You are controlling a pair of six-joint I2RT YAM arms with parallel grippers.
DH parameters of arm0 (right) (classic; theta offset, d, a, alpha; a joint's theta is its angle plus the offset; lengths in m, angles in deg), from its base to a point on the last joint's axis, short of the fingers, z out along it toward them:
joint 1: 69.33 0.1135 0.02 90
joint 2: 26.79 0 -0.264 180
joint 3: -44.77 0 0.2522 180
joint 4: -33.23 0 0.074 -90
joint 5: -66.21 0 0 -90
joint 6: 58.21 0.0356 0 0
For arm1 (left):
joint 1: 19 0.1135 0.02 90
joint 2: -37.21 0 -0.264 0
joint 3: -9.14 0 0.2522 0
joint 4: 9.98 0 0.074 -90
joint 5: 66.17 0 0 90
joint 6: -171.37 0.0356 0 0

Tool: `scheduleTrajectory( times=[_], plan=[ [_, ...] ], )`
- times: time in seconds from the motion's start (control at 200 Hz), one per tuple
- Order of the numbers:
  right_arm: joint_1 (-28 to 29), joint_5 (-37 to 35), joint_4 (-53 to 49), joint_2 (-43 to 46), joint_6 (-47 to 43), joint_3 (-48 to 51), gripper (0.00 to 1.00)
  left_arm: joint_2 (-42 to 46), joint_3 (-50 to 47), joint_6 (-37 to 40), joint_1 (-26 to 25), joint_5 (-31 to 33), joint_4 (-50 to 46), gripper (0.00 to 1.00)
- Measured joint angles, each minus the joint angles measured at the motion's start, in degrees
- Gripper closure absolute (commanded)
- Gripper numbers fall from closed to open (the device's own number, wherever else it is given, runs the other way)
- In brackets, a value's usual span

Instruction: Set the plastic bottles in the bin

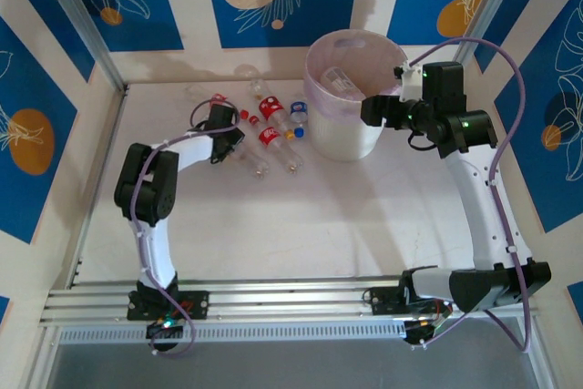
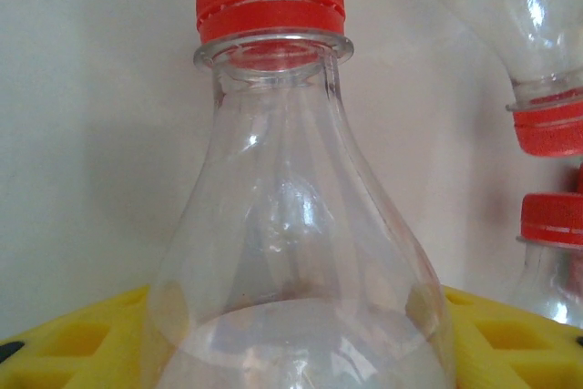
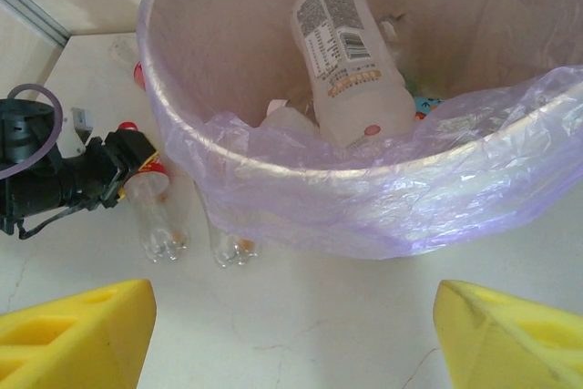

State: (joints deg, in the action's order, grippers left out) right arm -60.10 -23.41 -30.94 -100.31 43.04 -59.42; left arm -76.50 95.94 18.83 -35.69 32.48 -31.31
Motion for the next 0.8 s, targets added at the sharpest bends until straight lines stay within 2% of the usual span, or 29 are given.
scheduleTrajectory(
  times=[0.12, 0.36, 0.62, 0.71, 0.8],
  plan=[
    [3.39, -0.20, -1.36, -0.33, -0.02, -1.77, 0.20, 3.65, -2.89, 0.02, -0.09, -1.60, 0.96, 0.44],
    [15.65, -1.33, -2.40, -3.32, 0.04, -6.10, 0.20, 14.99, -8.85, 0.98, -0.72, -6.49, 2.21, 0.47],
    [28.46, -5.20, -2.71, -10.36, 2.62, -7.52, 0.20, 25.83, -14.38, 4.20, -1.36, -12.79, 1.53, 0.61],
    [31.71, -4.81, -1.51, -12.74, 4.00, -7.48, 0.20, 29.11, -15.67, 5.40, -1.73, -15.26, 1.22, 0.71],
    [32.44, -3.04, 0.81, -14.58, 5.64, -6.93, 0.20, 30.42, -16.79, 6.10, -2.10, -19.12, 3.26, 0.80]
  ],
)
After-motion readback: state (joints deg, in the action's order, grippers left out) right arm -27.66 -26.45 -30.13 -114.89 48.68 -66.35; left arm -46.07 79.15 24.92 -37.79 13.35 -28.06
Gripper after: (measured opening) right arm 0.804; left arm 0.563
